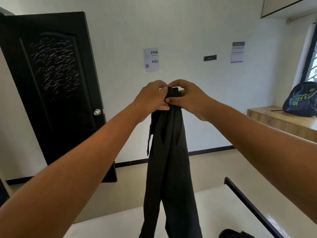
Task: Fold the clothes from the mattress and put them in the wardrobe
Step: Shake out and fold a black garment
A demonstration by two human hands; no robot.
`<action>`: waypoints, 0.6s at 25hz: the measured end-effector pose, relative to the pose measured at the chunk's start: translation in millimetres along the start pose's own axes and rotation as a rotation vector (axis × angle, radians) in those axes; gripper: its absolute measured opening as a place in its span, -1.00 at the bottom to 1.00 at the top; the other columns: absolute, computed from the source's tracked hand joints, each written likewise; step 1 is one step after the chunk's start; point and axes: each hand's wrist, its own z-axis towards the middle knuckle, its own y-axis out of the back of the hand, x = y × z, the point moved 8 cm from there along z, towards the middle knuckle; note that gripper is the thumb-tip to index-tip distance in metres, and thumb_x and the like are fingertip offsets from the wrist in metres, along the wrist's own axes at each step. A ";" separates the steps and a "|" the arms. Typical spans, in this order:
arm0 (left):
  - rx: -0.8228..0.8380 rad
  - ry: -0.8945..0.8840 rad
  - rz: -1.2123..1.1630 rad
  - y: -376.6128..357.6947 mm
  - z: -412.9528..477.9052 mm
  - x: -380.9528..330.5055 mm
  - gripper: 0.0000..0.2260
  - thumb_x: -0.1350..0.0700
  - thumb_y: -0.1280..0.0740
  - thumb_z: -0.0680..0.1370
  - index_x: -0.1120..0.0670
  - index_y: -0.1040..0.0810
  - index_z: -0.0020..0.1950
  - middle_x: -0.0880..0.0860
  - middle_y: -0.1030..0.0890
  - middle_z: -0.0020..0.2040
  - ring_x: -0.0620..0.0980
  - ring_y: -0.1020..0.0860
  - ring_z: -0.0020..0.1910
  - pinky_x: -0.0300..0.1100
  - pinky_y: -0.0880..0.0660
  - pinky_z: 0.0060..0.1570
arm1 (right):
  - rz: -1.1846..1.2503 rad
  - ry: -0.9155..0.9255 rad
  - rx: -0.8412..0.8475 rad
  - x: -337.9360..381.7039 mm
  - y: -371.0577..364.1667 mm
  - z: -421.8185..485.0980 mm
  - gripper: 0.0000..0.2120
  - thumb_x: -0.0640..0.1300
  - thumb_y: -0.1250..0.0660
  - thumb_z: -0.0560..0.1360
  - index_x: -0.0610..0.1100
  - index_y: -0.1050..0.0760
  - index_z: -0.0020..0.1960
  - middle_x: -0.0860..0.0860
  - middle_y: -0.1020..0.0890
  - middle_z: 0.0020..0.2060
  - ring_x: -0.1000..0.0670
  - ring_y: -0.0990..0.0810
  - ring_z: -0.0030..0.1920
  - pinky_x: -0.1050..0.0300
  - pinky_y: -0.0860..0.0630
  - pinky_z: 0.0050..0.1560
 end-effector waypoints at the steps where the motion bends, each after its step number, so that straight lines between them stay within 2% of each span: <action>1: 0.004 -0.069 0.038 2.2 -2.5 -1.4 -0.75 0.09 -0.27 0.68 0.02 -0.47 0.37 0.12 -0.69 0.08 -0.01 -0.72 -0.04 -0.11 -0.65 0.11 | -0.006 0.019 -0.036 1.6 4.3 -0.7 -0.63 -0.26 -0.46 0.49 0.01 -0.54 0.24 -0.13 -0.71 -0.01 -0.13 -0.72 0.02 -0.07 -0.66 0.15; 3: 0.027 -0.224 0.184 1.4 -11.1 -1.4 -0.49 0.02 -0.42 0.60 -0.04 -0.34 0.51 0.04 -0.62 0.22 -0.04 -0.61 0.17 -0.21 -0.52 0.24 | 0.015 0.007 -0.104 3.2 11.8 -2.4 -0.66 -0.31 -0.34 0.51 0.03 -0.53 0.19 -0.13 -0.68 0.00 -0.15 -0.68 0.01 -0.03 -0.68 0.04; 4: 0.032 -0.273 0.282 -0.9 -15.0 2.5 -0.33 -0.06 -0.48 0.53 -0.06 -0.26 0.57 0.03 -0.52 0.32 -0.02 -0.51 0.29 -0.17 -0.43 0.31 | 0.026 -0.007 -0.117 3.8 14.0 -3.8 -0.66 -0.31 -0.29 0.52 0.03 -0.52 0.19 -0.12 -0.66 0.00 -0.13 -0.66 0.00 0.02 -0.65 -0.03; 6: 0.009 -0.299 0.534 -2.6 -18.8 16.2 -0.10 -0.20 -0.53 0.41 -0.08 -0.14 0.62 0.06 -0.30 0.48 0.08 -0.29 0.46 0.02 -0.28 0.44 | 0.040 -0.013 -0.108 5.0 18.9 -7.1 -0.64 -0.34 -0.23 0.51 0.01 -0.53 0.19 -0.11 -0.62 0.00 -0.08 -0.61 -0.04 0.07 -0.58 -0.09; 7: -0.005 -0.290 0.656 -0.1 -18.6 23.8 -0.09 -0.20 -0.55 0.40 -0.11 -0.14 0.63 0.06 -0.25 0.53 0.11 -0.22 0.50 0.10 -0.22 0.47 | 0.058 -0.015 -0.095 4.0 22.3 -9.3 -0.63 -0.36 -0.20 0.50 0.00 -0.55 0.16 -0.10 -0.61 0.01 -0.07 -0.58 -0.03 0.05 -0.56 -0.05; 9: 0.089 -0.251 0.671 9.6 -15.9 38.6 -0.23 -0.10 -0.55 0.46 -0.13 -0.25 0.59 0.02 -0.32 0.52 0.09 -0.27 0.50 0.12 -0.23 0.50 | 0.121 -0.029 -0.043 -2.8 29.2 -15.8 -0.60 -0.41 -0.15 0.47 -0.03 -0.59 0.08 -0.11 -0.61 0.05 -0.10 -0.56 0.03 -0.02 -0.55 0.06; 12: 0.323 -0.081 0.466 24.3 -13.5 64.2 -0.55 0.07 -0.50 0.54 -0.13 -0.49 0.40 -0.02 -0.59 0.35 -0.04 -0.52 0.32 0.01 -0.39 0.45 | 0.213 -0.037 0.073 -15.4 27.7 -26.2 -0.57 -0.46 -0.09 0.42 -0.10 -0.61 0.01 -0.15 -0.66 0.04 -0.15 -0.59 0.10 -0.08 -0.54 0.17; 14: 0.319 -0.024 0.445 30.6 -10.4 71.6 -0.71 0.08 -0.49 0.55 -0.15 -0.58 0.23 -0.05 -0.67 0.21 -0.05 -0.62 0.20 0.03 -0.48 0.38 | 0.253 -0.051 0.098 -21.7 21.5 -31.3 -0.56 -0.50 -0.05 0.41 -0.14 -0.59 -0.01 -0.11 -0.70 -0.05 -0.11 -0.63 0.04 0.00 -0.59 0.11; 15: 0.287 -0.040 0.467 29.8 -9.3 70.5 -0.72 0.06 -0.47 0.56 -0.15 -0.56 0.24 -0.06 -0.66 0.22 -0.04 -0.62 0.22 0.03 -0.50 0.36 | 0.251 -0.068 0.091 -24.6 19.0 -33.1 -0.55 -0.52 -0.04 0.41 -0.16 -0.59 -0.01 -0.09 -0.71 -0.09 -0.09 -0.64 0.01 0.05 -0.60 0.05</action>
